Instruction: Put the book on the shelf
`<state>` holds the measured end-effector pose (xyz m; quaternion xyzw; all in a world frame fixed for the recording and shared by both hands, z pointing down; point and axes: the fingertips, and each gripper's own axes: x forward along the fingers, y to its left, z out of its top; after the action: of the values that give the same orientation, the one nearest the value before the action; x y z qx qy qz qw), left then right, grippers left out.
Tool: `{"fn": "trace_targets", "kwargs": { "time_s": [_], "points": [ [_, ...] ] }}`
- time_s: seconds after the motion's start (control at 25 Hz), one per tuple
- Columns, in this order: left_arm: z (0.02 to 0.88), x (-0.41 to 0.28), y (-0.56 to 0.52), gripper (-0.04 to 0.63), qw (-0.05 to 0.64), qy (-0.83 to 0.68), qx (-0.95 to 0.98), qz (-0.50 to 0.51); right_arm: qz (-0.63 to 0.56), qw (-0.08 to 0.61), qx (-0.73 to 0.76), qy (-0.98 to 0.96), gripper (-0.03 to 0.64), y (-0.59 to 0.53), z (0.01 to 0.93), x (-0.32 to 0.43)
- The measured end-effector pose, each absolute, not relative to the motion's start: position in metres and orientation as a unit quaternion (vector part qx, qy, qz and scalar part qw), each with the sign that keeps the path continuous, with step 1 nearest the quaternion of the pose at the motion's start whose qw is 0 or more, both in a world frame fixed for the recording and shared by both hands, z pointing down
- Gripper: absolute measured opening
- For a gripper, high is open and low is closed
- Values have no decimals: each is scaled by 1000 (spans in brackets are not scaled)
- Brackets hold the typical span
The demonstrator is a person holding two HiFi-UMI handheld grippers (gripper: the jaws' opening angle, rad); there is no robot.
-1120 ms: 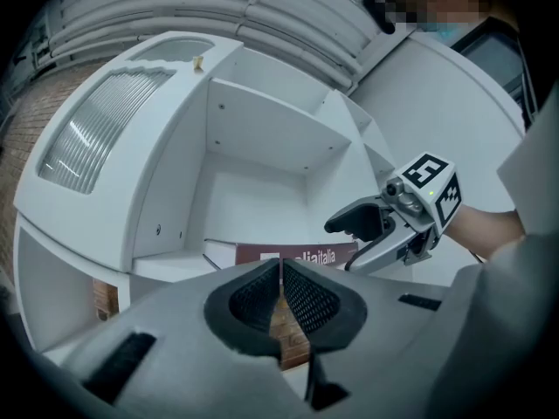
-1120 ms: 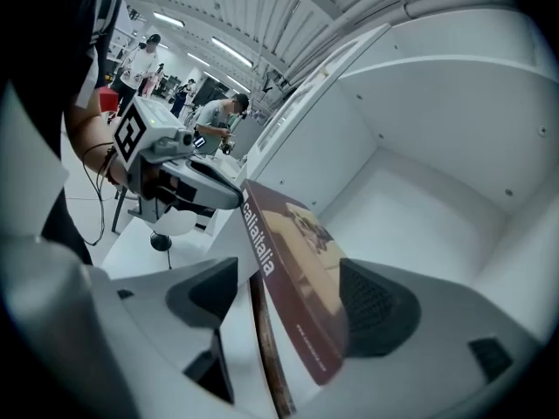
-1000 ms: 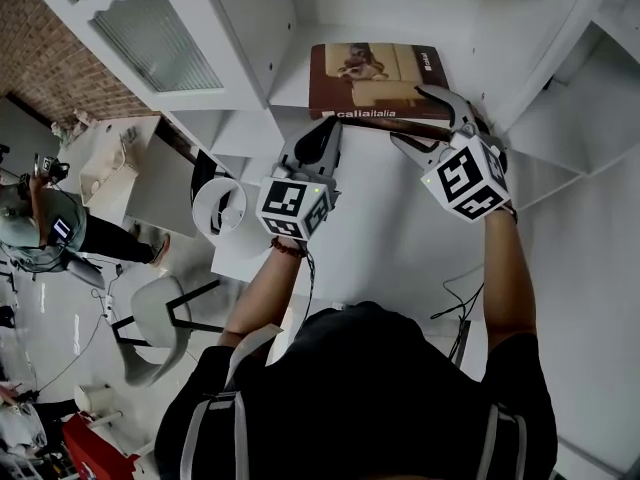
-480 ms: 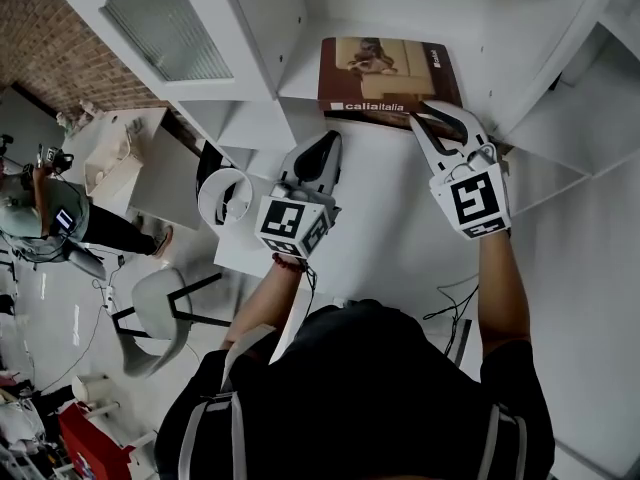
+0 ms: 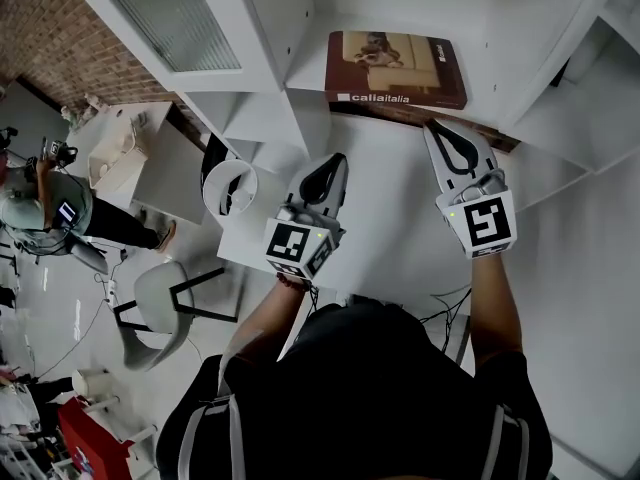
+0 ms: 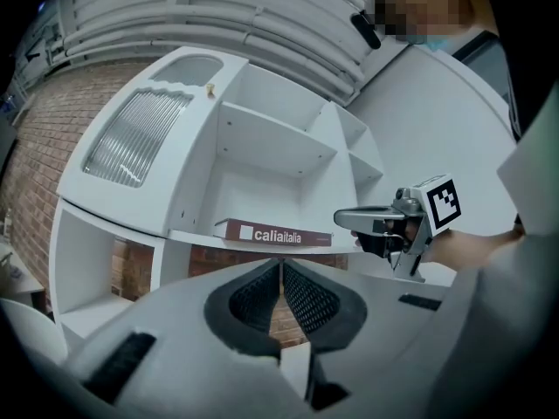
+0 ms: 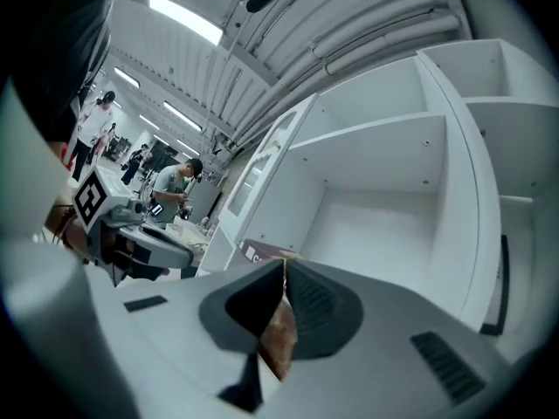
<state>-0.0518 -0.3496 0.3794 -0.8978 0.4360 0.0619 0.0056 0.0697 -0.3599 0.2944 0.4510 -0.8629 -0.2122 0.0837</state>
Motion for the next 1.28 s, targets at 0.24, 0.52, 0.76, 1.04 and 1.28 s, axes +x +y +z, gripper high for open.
{"fn": "trace_targets", "kwargs": {
  "time_s": [0.24, 0.52, 0.76, 1.04, 1.28],
  "points": [
    [386, -57, -339, 29, -3, 443, -895, 57, -172, 70, 455, -871, 37, -345, 318, 80],
    [382, -61, -328, 29, 25, 446, -894, 48, -134, 29, 447, -884, 35, -319, 328, 78],
    [386, -63, -319, 28, 18, 444, -894, 48, -122, -4, 454, -883, 34, -300, 332, 87],
    [385, -59, -309, 28, 15, 444, -895, 44, -109, -13, 463, -880, 32, -283, 340, 93],
    [385, -57, -303, 28, -3, 446, -894, 48, -79, -28, 456, -886, 31, -271, 356, 83]
  ]
}}
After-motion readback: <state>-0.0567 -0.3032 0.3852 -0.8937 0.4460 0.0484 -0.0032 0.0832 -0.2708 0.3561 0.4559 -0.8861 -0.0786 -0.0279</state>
